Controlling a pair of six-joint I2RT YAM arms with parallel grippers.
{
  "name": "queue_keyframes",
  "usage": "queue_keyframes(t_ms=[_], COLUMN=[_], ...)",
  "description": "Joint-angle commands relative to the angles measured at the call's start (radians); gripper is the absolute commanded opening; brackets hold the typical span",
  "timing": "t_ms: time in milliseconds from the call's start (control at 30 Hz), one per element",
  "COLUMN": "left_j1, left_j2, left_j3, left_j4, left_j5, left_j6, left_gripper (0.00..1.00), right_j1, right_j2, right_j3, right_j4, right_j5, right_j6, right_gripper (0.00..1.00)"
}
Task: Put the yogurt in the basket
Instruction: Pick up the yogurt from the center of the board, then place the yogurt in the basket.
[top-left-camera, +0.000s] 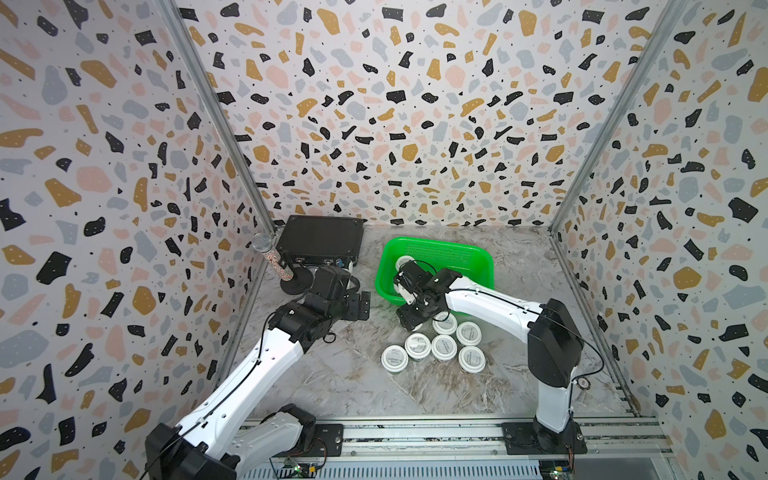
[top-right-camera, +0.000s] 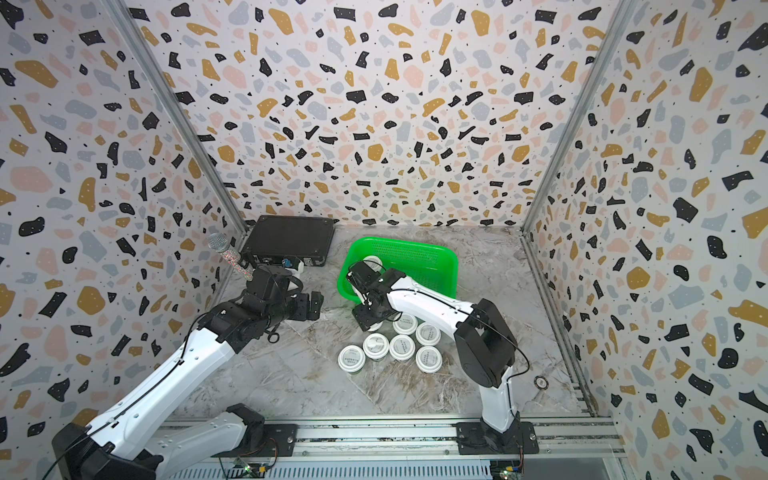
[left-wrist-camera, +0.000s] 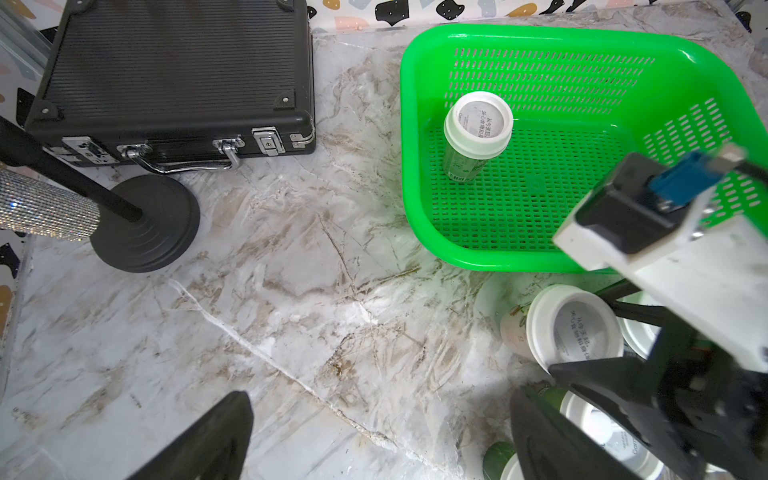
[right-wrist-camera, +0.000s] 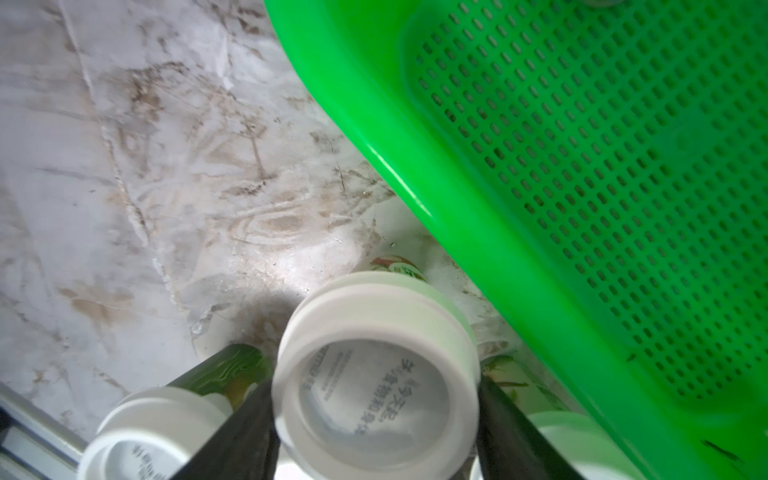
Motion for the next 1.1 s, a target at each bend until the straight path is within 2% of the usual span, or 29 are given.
queue_keyframes(t_ms=[0, 300, 600, 767, 1067], left_j1=[0.005, 0.005, 0.004, 0.005, 0.005], left_j2=[-0.01, -0.013, -0.015, -0.013, -0.01], left_j3=[-0.014, -0.014, -0.016, -0.016, -0.013], left_j4=[0.032, 0.031, 0.032, 0.031, 0.031], left_j5=[-0.009, -0.009, -0.007, -0.008, -0.008], left_j6=[0.007, 0.008, 0.008, 0.008, 0.009], left_gripper=[0.99, 0.99, 0.99, 0.99, 0.99], right_j1=[0.001, -0.063, -0.2, -0.293, -0.385], right_j2=[-0.094, -0.137, -0.174, -0.133, 0.033], right_j3=[0.037, 0.1, 0.15, 0.208, 0.328], right_j4=[-0.023, -0.01, 0.042, 0.043, -0.006], right_j5=[-0.022, -0.161, -0.298, -0.299, -0.225], right_j6=[-0.009, -0.019, -0.004, -0.006, -0.035], right_gripper=[0.7, 0.7, 0.7, 0.7, 0.7])
